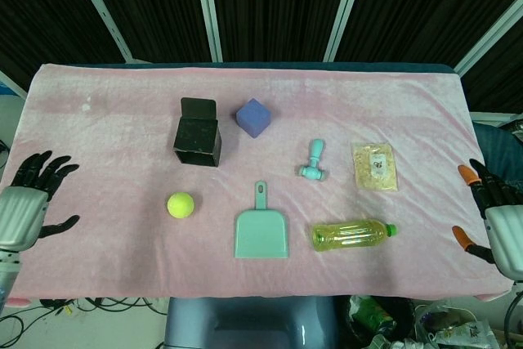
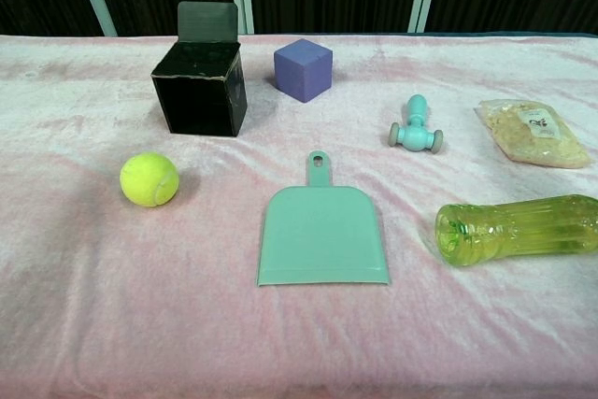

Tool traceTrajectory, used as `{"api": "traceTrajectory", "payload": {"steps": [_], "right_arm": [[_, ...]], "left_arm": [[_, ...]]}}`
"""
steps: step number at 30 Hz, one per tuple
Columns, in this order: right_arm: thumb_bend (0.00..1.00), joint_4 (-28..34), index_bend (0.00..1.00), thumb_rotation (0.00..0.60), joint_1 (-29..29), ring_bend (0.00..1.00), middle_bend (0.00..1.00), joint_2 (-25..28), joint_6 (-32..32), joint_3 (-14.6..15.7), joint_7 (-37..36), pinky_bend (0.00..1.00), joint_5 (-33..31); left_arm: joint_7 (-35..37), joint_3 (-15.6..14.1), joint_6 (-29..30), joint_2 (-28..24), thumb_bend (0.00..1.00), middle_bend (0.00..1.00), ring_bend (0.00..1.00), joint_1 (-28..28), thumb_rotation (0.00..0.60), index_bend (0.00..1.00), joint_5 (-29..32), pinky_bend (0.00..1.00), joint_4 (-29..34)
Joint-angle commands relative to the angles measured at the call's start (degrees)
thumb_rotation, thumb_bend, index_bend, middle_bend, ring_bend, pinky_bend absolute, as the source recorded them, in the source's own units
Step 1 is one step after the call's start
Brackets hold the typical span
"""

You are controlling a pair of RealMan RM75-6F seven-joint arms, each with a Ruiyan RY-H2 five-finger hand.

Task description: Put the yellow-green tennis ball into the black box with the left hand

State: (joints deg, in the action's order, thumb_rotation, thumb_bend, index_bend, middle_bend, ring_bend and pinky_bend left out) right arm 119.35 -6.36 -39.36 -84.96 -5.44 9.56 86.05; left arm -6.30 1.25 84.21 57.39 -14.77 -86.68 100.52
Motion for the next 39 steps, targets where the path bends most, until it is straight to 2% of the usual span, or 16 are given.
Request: {"api": "traceTrajectory", "payload": {"steps": [1, 7, 10, 14, 20, 23, 24, 25, 27, 29, 32, 34, 39], "right_arm": [[0.19, -5.5, 0.06, 0.6, 3.9, 0.14, 0.03, -6.6, -3.8, 3.1, 4.8, 0.25, 2.6], [0.19, -13.8, 0.06, 0.6, 5.4, 0.14, 0.03, -13.7, -6.9, 3.5, 3.2, 0.25, 4.6], [0.19, -17.0, 0.06, 0.6, 5.6, 0.14, 0.03, -15.9, -7.0, 3.6, 1.7, 0.25, 4.8], [0.19, -20.4, 0.06, 0.6, 5.7, 0.14, 0.04, -17.8, -6.1, 3.9, -0.1, 0.25, 4.0], [0.19, -23.5, 0.06, 0.6, 5.6, 0.15, 0.04, -18.9, -3.8, 4.4, -2.7, 0.25, 2.6], [0.19, -23.7, 0.06, 0.6, 5.4, 0.15, 0.04, -19.1, -3.2, 4.3, -3.3, 0.25, 2.5], [0.19, -23.7, 0.06, 0.6, 5.3, 0.15, 0.04, -19.1, -3.1, 4.4, -3.4, 0.25, 2.5], [0.19, -23.7, 0.06, 0.6, 5.3, 0.15, 0.04, -19.1, -2.9, 4.4, -3.4, 0.25, 2.6], [0.19, -23.7, 0.06, 0.6, 5.1, 0.15, 0.04, -19.1, -2.5, 4.6, -3.2, 0.25, 2.7], [0.19, -23.6, 0.06, 0.6, 5.1, 0.15, 0.04, -19.1, -2.1, 4.7, -3.0, 0.25, 2.6], [0.19, -23.5, 0.06, 0.6, 5.0, 0.15, 0.04, -19.1, -1.6, 4.9, -2.8, 0.25, 2.4], [0.19, -23.4, 0.06, 0.6, 5.0, 0.15, 0.04, -19.0, -1.2, 4.9, -2.7, 0.25, 2.1], [0.19, -23.2, 0.06, 0.6, 4.9, 0.15, 0.04, -18.8, -0.6, 4.9, -2.8, 0.25, 1.6]], "left_arm": [[4.5, -1.6, 0.9, -1.2, 0.08, 0.14, 0.02, 2.5, 0.6, 0.2, 0.9, 0.08, -1.5], [7.0, -2.8, -0.8, 0.8, 0.08, 0.17, 0.04, 3.0, 0.6, 0.2, -0.9, 0.16, -6.4], [6.6, -3.0, -2.0, 2.0, 0.09, 0.24, 0.1, 2.5, 0.6, 0.23, -1.6, 0.23, -7.7], [6.3, -3.0, -3.2, 4.2, 0.11, 0.31, 0.16, 1.7, 0.6, 0.29, -2.9, 0.28, -9.3], [5.4, -2.6, -6.9, 7.4, 0.43, 0.4, 0.23, -0.4, 0.6, 0.43, -3.1, 0.34, -10.1], [4.1, -2.2, -9.2, 9.5, 0.59, 0.47, 0.35, -1.9, 0.6, 0.48, -3.2, 0.48, -10.5], [3.7, -2.0, -9.6, 10.2, 0.65, 0.51, 0.41, -2.4, 0.6, 0.51, -3.4, 0.56, -10.7], [3.4, -1.9, -9.8, 10.6, 0.68, 0.54, 0.44, -2.6, 0.6, 0.53, -3.4, 0.59, -10.9], [2.3, -1.3, -10.8, 12.6, 0.77, 0.63, 0.55, -4.0, 0.6, 0.63, -4.4, 0.71, -11.3], [0.3, -0.4, -11.2, 15.4, 0.81, 0.71, 0.66, -5.3, 0.6, 0.71, -5.2, 0.79, -12.7], [-2.9, 0.3, -11.8, 19.3, 0.85, 0.82, 0.79, -7.0, 0.6, 0.81, -6.5, 0.91, -15.2], [-4.4, 0.5, -12.7, 21.2, 0.85, 0.86, 0.85, -8.0, 0.6, 0.82, -7.0, 0.97, -16.1], [-6.4, 0.8, -16.8, 25.0, 0.84, 0.89, 0.89, -10.7, 0.6, 0.82, -6.5, 1.0, -16.4]]}}
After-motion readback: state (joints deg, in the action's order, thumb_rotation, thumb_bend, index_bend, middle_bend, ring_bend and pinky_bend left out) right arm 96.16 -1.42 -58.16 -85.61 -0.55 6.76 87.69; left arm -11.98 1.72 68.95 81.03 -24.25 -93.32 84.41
